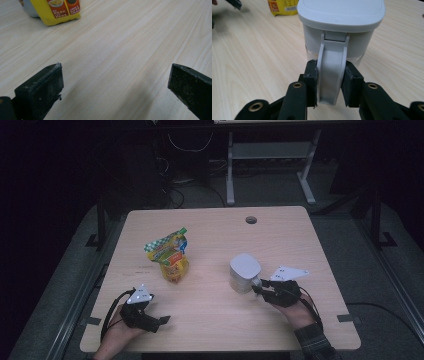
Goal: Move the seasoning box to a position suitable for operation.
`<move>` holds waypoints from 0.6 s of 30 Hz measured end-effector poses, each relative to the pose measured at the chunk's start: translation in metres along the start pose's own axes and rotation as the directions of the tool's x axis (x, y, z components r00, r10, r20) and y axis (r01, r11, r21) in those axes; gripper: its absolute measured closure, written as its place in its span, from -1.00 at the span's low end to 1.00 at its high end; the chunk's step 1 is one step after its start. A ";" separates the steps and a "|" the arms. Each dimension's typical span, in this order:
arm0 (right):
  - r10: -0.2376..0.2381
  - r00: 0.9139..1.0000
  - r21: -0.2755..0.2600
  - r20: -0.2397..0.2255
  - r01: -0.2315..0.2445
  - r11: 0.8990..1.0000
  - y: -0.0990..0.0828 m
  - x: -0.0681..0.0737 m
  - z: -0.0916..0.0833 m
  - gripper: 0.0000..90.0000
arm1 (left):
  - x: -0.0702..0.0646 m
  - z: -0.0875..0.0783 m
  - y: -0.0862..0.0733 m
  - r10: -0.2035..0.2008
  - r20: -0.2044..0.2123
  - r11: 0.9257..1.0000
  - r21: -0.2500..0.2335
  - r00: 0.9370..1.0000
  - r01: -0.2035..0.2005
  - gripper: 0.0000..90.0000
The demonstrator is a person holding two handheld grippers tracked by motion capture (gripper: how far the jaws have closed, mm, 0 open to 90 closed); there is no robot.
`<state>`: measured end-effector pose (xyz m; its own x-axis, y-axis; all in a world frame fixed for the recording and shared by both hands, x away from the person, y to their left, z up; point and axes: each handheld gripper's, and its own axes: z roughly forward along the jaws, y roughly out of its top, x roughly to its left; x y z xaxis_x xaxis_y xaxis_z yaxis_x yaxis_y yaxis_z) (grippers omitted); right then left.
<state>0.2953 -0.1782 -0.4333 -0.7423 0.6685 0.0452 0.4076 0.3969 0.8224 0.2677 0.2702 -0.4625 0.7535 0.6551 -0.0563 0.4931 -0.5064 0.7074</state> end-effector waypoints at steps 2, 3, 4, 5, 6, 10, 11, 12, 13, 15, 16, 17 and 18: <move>-0.001 1.000 0.001 -0.010 0.001 1.000 -0.003 0.000 -0.004 0.52 | 0.000 0.000 0.000 -0.004 0.000 1.000 -0.001 1.000 0.004 -1.00; -0.010 1.000 0.002 -0.018 0.010 1.000 -0.005 -0.001 -0.008 0.52 | 0.000 0.000 0.000 -0.001 0.000 1.000 0.003 1.000 0.001 -1.00; -0.010 1.000 0.002 -0.018 0.010 1.000 -0.005 -0.001 -0.008 0.52 | 0.000 0.000 0.000 0.000 -0.001 1.000 0.005 1.000 0.000 -1.00; -0.010 1.000 0.001 -0.024 0.010 1.000 -0.007 -0.001 -0.010 0.52 | 0.001 0.000 0.000 0.002 -0.001 1.000 0.007 1.000 -0.002 -1.00; -0.014 1.000 -0.001 -0.028 0.014 1.000 -0.008 -0.001 -0.012 0.52 | 0.000 0.000 0.000 0.003 0.000 1.000 0.008 1.000 -0.003 -1.00; -0.030 0.998 -0.006 -0.056 0.029 1.000 -0.014 0.000 -0.018 0.52 | 0.000 0.000 0.000 0.009 0.000 1.000 0.010 1.000 -0.009 -1.00; -0.037 0.997 -0.008 -0.062 0.037 0.999 -0.014 0.000 -0.019 0.52 | 0.000 0.000 0.000 0.008 0.000 1.000 0.010 1.000 -0.008 -1.00; -0.040 0.997 -0.006 -0.067 0.040 0.999 -0.015 0.000 -0.020 0.52 | 0.000 0.000 0.000 0.007 -0.001 1.000 0.010 1.000 -0.007 -1.00; -0.049 0.996 -0.008 -0.072 0.048 0.999 -0.016 0.001 -0.022 0.52 | 0.000 0.000 0.000 0.002 0.000 1.000 0.009 1.000 -0.002 -1.00; -0.055 0.995 -0.007 -0.085 0.055 0.998 -0.018 0.002 -0.024 0.52 | 0.000 0.000 0.000 0.001 0.000 1.000 0.010 1.000 -0.001 -1.00; -0.056 0.994 -0.007 -0.094 0.056 0.998 -0.019 0.004 -0.026 0.52 | 0.000 0.000 0.000 0.002 0.000 1.000 0.010 1.000 -0.002 -1.00; -0.063 0.993 -0.007 -0.104 0.063 0.998 -0.020 0.004 -0.027 0.52 | 0.000 0.000 0.000 0.002 0.000 1.000 0.011 1.000 -0.002 -1.00; -0.067 0.992 -0.007 -0.111 0.066 0.998 -0.020 0.005 -0.028 0.52 | 0.000 0.000 0.000 0.002 0.000 1.000 0.011 1.000 -0.002 -1.00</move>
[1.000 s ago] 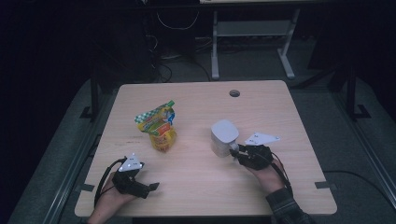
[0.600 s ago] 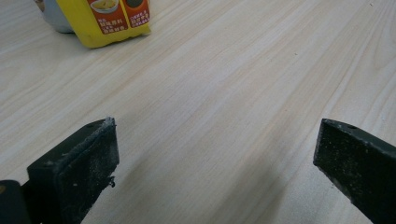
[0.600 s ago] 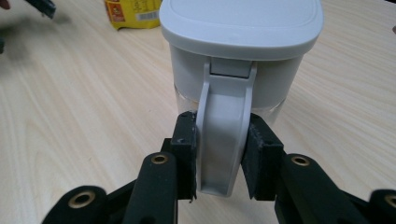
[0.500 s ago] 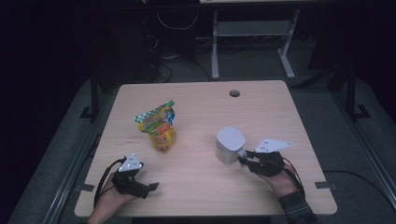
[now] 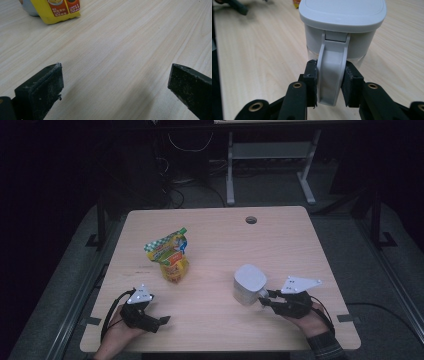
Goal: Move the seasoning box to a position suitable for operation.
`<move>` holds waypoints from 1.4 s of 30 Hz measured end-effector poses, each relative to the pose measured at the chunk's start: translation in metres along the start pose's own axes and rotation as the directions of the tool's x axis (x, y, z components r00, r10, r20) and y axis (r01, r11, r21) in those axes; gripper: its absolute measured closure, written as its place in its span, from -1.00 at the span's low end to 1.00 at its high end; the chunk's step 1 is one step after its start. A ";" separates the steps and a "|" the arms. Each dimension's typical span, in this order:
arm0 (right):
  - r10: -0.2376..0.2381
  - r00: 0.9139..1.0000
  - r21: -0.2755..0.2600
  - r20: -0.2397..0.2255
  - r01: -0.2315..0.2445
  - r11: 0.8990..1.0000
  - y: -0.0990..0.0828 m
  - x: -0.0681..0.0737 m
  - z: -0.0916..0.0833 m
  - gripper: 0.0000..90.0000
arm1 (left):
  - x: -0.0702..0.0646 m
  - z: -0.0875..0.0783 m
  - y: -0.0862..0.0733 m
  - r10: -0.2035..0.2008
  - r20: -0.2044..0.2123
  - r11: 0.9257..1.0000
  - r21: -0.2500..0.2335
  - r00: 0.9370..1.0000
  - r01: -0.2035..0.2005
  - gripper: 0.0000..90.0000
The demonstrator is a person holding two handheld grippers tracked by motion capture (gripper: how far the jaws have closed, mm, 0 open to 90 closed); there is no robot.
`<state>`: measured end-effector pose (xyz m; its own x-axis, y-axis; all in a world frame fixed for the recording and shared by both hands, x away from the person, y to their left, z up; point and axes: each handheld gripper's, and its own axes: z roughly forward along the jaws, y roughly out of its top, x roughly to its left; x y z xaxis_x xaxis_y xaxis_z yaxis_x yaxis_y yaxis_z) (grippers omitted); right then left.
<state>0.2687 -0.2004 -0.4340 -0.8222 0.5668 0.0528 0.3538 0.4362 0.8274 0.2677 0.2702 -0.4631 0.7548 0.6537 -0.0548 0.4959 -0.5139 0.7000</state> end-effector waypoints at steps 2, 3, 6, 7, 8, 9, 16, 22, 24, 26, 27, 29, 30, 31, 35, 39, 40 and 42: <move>-0.001 1.000 -0.003 -0.011 0.001 1.000 -0.001 0.002 -0.002 0.52 | 0.000 0.000 0.000 -0.002 0.000 1.000 0.000 1.000 0.002 -1.00; -0.007 1.000 -0.002 -0.017 0.007 1.000 -0.002 0.003 -0.002 0.52 | 0.000 0.000 0.000 0.002 0.000 1.000 0.000 1.000 -0.002 -1.00; -0.002 1.000 0.001 -0.018 0.002 1.000 -0.002 0.004 -0.002 0.46 | 0.000 0.000 0.000 0.002 0.000 1.000 0.004 1.000 -0.002 -1.00; 0.006 1.000 0.004 -0.009 -0.006 1.000 -0.002 0.003 -0.002 0.25 | 0.000 0.000 0.000 0.001 0.000 1.000 0.005 1.000 -0.001 -1.00; 0.020 1.000 0.002 -0.010 -0.020 1.000 -0.001 0.002 -0.002 0.18 | 0.000 0.000 0.000 0.001 0.000 1.000 0.003 1.000 -0.001 -1.00; 0.031 0.999 0.006 -0.018 -0.031 0.999 -0.001 0.002 -0.003 0.15 | 0.000 0.000 0.000 0.001 -0.001 1.000 0.002 1.000 -0.001 -1.00; 0.066 0.998 -0.001 0.015 -0.066 0.998 -0.005 0.006 -0.018 0.08 | 0.000 0.000 0.000 0.002 -0.001 1.000 0.003 1.000 -0.002 -1.00; 0.113 0.993 0.025 0.025 -0.114 0.993 -0.019 0.009 -0.031 0.25 | 0.000 0.000 0.000 0.003 -0.003 1.000 0.005 1.000 -0.003 -1.00; 0.115 0.993 0.031 0.008 -0.115 0.993 -0.021 0.012 -0.033 0.47 | 0.000 0.000 0.000 0.006 -0.002 1.000 0.007 1.000 -0.006 -1.00; 0.108 0.994 0.036 -0.021 -0.108 0.994 -0.021 0.016 -0.032 0.69 | 0.000 0.000 0.000 0.008 -0.001 1.000 0.011 1.000 -0.008 -1.00; 0.102 0.994 0.038 -0.025 -0.101 0.994 -0.020 0.019 -0.030 0.77 | 0.000 0.000 0.000 0.008 -0.002 1.000 0.011 1.000 -0.008 -1.00; 0.094 0.995 0.043 -0.037 -0.093 0.995 -0.018 0.022 -0.026 0.89 | 0.000 0.001 0.000 0.007 -0.002 1.000 0.010 1.000 -0.007 -1.00; 0.082 0.996 0.042 -0.037 -0.080 0.996 -0.017 0.024 -0.022 0.94 | 0.000 0.001 0.000 0.010 -0.002 1.000 0.012 1.000 -0.010 -1.00; 0.076 0.996 0.048 -0.041 -0.074 0.996 -0.015 0.025 -0.020 0.98 | -0.001 0.001 0.000 0.010 -0.002 1.000 0.010 1.000 -0.010 -1.00; 0.060 0.997 0.049 -0.045 -0.058 0.997 -0.010 0.027 -0.010 1.00 | -0.001 0.001 0.000 0.012 0.000 1.000 0.014 1.000 -0.012 -1.00; 0.054 0.998 0.053 -0.043 -0.052 0.997 -0.006 0.028 -0.003 1.00 | -0.001 0.002 0.001 0.009 0.003 1.000 0.017 1.000 -0.009 -1.00; 0.058 0.997 0.056 -0.045 -0.055 0.997 -0.005 0.028 -0.002 1.00 | -0.001 0.002 0.001 0.010 0.003 1.000 0.018 1.000 -0.010 -1.00; 0.047 0.998 0.065 -0.049 -0.044 0.997 -0.003 0.029 0.003 1.00 | -0.002 0.002 0.001 0.012 0.004 1.000 0.018 1.000 -0.012 -1.00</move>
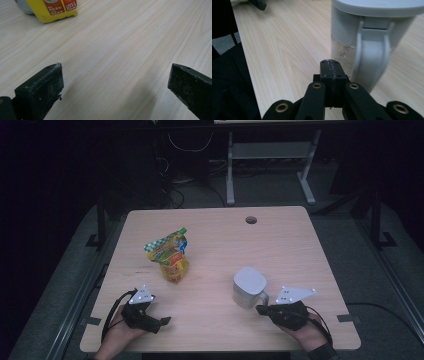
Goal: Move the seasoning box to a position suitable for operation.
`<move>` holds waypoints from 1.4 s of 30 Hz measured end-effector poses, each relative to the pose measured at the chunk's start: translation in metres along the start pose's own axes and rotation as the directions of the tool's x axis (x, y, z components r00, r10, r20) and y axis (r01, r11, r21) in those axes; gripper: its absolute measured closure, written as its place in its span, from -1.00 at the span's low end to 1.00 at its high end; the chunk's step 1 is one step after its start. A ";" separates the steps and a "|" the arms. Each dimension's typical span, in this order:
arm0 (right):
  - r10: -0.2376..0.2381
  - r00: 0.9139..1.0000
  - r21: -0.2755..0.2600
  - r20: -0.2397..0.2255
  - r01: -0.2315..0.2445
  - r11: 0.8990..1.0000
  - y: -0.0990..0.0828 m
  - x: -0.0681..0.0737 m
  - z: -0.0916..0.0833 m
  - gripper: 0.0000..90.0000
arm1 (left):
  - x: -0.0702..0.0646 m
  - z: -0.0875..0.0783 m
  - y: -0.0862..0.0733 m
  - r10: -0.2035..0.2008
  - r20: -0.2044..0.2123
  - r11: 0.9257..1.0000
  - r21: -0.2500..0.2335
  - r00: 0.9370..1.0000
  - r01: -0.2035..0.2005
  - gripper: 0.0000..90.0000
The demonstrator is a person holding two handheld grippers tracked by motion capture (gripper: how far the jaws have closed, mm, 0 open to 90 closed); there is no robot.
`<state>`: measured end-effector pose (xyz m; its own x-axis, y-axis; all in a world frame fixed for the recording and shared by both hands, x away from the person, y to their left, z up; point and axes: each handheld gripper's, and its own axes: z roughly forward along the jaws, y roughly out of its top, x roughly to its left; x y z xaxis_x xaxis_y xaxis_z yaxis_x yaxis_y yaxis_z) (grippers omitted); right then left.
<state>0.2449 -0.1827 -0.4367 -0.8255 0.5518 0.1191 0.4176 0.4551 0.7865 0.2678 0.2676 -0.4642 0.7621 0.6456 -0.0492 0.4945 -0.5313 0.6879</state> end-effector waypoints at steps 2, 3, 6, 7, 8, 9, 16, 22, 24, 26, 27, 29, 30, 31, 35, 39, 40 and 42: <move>-0.008 1.000 0.003 0.006 0.008 1.000 0.001 0.000 0.003 1.00 | 0.000 0.000 0.000 -0.002 -0.001 1.000 -0.002 1.000 0.002 -1.00; -0.008 1.000 0.007 0.015 0.008 1.000 0.001 0.000 0.003 1.00 | 0.000 0.000 0.000 -0.002 0.000 1.000 -0.001 1.000 0.002 -1.00; -0.001 1.000 0.010 0.030 0.001 1.000 0.000 -0.001 0.003 1.00 | 0.000 0.000 0.000 -0.006 0.002 1.000 -0.001 1.000 0.006 -1.00; 0.000 1.000 0.012 0.026 -0.001 1.000 0.000 -0.002 0.003 1.00 | 0.000 0.000 0.000 -0.002 0.002 1.000 0.002 1.000 0.002 -1.00; -0.001 1.000 0.009 0.027 0.001 1.000 -0.001 -0.003 0.003 1.00 | 0.000 0.000 0.000 -0.001 0.002 1.000 0.005 1.000 0.001 -1.00; 0.001 1.000 0.009 0.027 -0.001 1.000 -0.001 -0.003 0.002 1.00 | 0.000 0.001 0.000 0.002 0.003 1.000 0.007 1.000 -0.002 -1.00; 0.007 0.998 0.010 0.058 -0.007 1.000 -0.003 -0.009 -0.002 1.00 | 0.000 0.001 0.000 0.002 0.003 1.000 0.006 1.000 -0.002 -1.00; 0.015 0.997 0.002 0.073 -0.015 1.000 -0.004 -0.019 -0.006 1.00 | 0.000 0.001 0.000 0.001 0.007 1.000 0.005 1.000 -0.001 -1.00; 0.018 0.997 -0.002 0.080 -0.018 1.000 -0.005 -0.023 -0.008 1.00 | 0.000 0.001 0.000 0.000 0.007 1.000 0.004 1.000 0.000 -1.00; 0.017 0.996 -0.007 0.086 -0.017 1.000 -0.005 -0.026 -0.009 1.00 | 0.000 0.001 0.000 0.004 0.007 1.000 0.007 1.000 -0.004 -1.00; 0.016 0.996 -0.012 0.087 -0.015 1.000 -0.005 -0.028 -0.010 1.00 | 0.000 0.001 0.000 0.002 0.008 1.000 0.009 1.000 -0.002 -1.00; 0.012 0.995 -0.009 0.095 -0.011 1.000 -0.004 -0.031 -0.011 1.00 | -0.001 0.002 -0.001 0.002 0.006 1.000 0.007 1.000 -0.002 -1.00; 0.007 0.995 -0.012 0.097 -0.006 1.000 -0.004 -0.032 -0.012 1.00 | -0.002 0.002 -0.001 0.001 0.005 1.000 0.007 1.000 -0.001 -1.00; 0.010 0.995 -0.020 0.096 -0.008 1.000 -0.004 -0.036 -0.013 1.00 | -0.002 0.001 -0.001 0.002 0.005 1.000 0.007 1.000 -0.002 -1.00; 0.005 0.996 -0.029 0.093 -0.002 1.000 -0.005 -0.042 -0.014 1.00 | -0.003 0.002 0.000 0.004 0.005 1.000 0.009 1.000 -0.004 -1.00; -0.009 0.996 -0.032 0.087 0.012 0.999 -0.005 -0.046 -0.014 1.00 | -0.002 0.004 0.002 0.004 0.005 1.000 0.011 1.000 -0.004 -1.00; -0.019 0.996 -0.026 0.091 0.022 0.999 -0.005 -0.047 -0.014 1.00 | -0.002 0.004 0.002 0.010 0.008 1.000 0.010 1.000 -0.010 -1.00; -0.010 0.996 -0.029 0.094 0.013 1.000 -0.005 -0.048 -0.014 1.00 | -0.002 0.006 0.002 0.005 0.016 1.000 0.013 1.000 -0.006 -1.00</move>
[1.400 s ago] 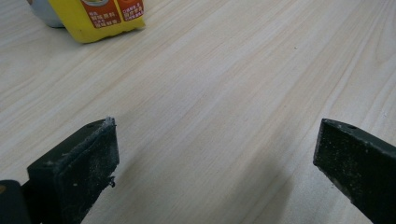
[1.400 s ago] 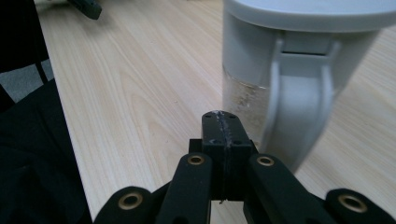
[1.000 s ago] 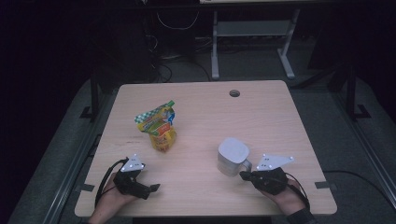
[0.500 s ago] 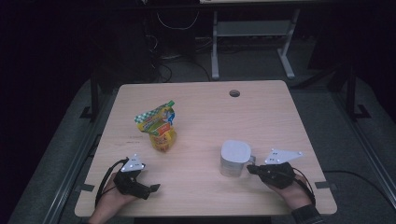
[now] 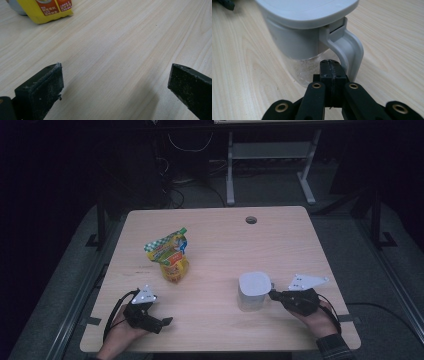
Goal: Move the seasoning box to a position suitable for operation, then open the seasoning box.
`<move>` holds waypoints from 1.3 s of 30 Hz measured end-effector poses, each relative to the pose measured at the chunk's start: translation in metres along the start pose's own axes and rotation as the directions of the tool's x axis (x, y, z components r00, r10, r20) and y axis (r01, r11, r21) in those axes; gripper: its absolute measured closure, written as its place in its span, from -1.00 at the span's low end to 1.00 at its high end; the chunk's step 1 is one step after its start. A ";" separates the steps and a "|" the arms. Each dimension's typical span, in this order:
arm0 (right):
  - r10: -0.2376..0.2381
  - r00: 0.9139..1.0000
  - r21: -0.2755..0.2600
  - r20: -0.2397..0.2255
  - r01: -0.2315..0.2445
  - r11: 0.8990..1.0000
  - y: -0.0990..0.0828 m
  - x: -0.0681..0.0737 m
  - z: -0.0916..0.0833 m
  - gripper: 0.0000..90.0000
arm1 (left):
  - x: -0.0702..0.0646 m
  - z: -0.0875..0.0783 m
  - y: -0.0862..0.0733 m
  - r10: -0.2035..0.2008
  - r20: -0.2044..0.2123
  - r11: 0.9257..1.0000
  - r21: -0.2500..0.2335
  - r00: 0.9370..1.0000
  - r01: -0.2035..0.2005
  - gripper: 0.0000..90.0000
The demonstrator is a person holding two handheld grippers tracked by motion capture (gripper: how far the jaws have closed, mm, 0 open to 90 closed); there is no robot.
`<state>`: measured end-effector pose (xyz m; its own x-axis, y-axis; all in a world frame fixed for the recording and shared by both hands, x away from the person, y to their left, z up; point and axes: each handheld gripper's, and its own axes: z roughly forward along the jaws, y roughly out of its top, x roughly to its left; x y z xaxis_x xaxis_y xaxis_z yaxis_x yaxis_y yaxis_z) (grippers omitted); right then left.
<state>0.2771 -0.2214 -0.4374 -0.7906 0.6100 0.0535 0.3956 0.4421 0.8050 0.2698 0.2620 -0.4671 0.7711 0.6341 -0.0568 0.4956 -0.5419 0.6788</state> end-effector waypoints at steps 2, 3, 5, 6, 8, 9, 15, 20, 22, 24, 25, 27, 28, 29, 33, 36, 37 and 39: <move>0.007 1.000 -0.003 0.002 -0.007 1.000 0.000 -0.001 -0.001 1.00 | 0.001 0.001 0.000 0.003 0.005 1.000 0.003 1.000 -0.003 -1.00; 0.009 1.000 -0.003 -0.001 -0.009 1.000 -0.001 -0.001 -0.001 1.00 | 0.002 0.001 0.000 0.003 0.008 1.000 0.003 1.000 -0.003 -1.00; 0.007 1.000 0.002 0.005 -0.007 1.000 -0.003 0.002 -0.004 1.00 | 0.003 0.002 0.000 0.000 0.013 1.000 -0.002 1.000 0.000 -1.00; 0.008 1.000 0.001 0.004 -0.008 1.000 -0.004 0.003 -0.006 1.00 | 0.003 0.002 0.000 -0.006 0.015 1.000 -0.005 1.000 0.006 -1.00; 0.031 1.000 -0.007 0.001 -0.031 1.000 -0.007 0.005 -0.013 1.00 | 0.003 0.002 -0.001 -0.013 0.019 1.000 -0.006 1.000 0.013 -1.00; 0.031 1.000 -0.007 0.001 -0.031 1.000 -0.007 0.005 -0.013 1.00 | 0.004 0.002 -0.001 -0.011 0.019 1.000 -0.005 1.000 0.011 -1.00; 0.054 0.999 -0.024 -0.006 -0.054 0.998 -0.013 0.006 -0.020 1.00 | 0.002 0.000 0.000 -0.004 0.025 1.000 -0.010 1.000 0.004 -1.00; 0.071 0.997 -0.065 -0.004 -0.071 0.995 -0.012 0.001 -0.032 1.00 | 0.000 0.001 0.002 0.013 0.020 1.000 0.004 1.000 -0.013 -1.00; 0.072 0.997 -0.077 0.011 -0.071 0.995 -0.009 0.000 -0.037 1.00 | 0.000 0.001 0.002 0.010 0.018 1.000 0.005 1.000 -0.010 -1.00; 0.075 0.997 -0.086 0.026 -0.072 0.994 -0.008 -0.001 -0.040 1.00 | 0.000 0.001 0.001 0.007 0.017 1.000 0.006 1.000 -0.008 -1.00; 0.073 0.997 -0.092 0.027 -0.071 0.993 -0.007 -0.002 -0.041 1.00 | 0.000 0.001 0.001 0.007 0.015 1.000 0.008 1.000 -0.007 -1.00; 0.067 0.997 -0.091 0.034 -0.064 0.994 -0.006 -0.003 -0.042 1.00 | 0.000 0.001 0.001 0.001 0.014 1.000 0.003 1.000 -0.001 -1.00; 0.066 0.997 -0.090 0.031 -0.063 0.994 -0.004 -0.004 -0.042 1.00 | 0.001 0.001 0.001 0.002 0.014 1.000 0.004 1.000 -0.002 -1.00; 0.065 0.997 -0.091 0.035 -0.062 0.994 -0.003 -0.004 -0.042 1.00 | 0.001 0.001 0.001 0.003 0.013 1.000 0.003 1.000 -0.003 -1.00; 0.063 0.998 -0.096 0.032 -0.060 0.994 0.003 -0.008 -0.042 1.00 | 0.002 0.001 0.001 0.002 0.015 1.000 0.003 1.000 -0.002 -1.00; 0.071 0.997 -0.107 0.026 -0.068 0.992 0.008 -0.012 -0.043 1.00 | 0.002 0.001 0.001 0.003 0.017 1.000 0.002 1.000 -0.003 -1.00; 0.073 0.997 -0.109 0.026 -0.070 0.992 0.009 -0.012 -0.043 1.00 | 0.002 0.001 0.001 0.004 0.018 1.000 0.001 1.000 -0.004 -1.00; 0.070 0.997 -0.114 0.034 -0.066 0.991 0.012 -0.013 -0.042 1.00 | 0.001 0.001 0.002 -0.005 0.026 1.000 0.003 1.000 0.005 -1.00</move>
<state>0.2723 -0.2514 -0.4043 -0.7448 0.6612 0.0900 0.3907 0.3229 0.8620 0.2720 0.2615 -0.4663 0.7787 0.6224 -0.0788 0.5004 -0.5404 0.6765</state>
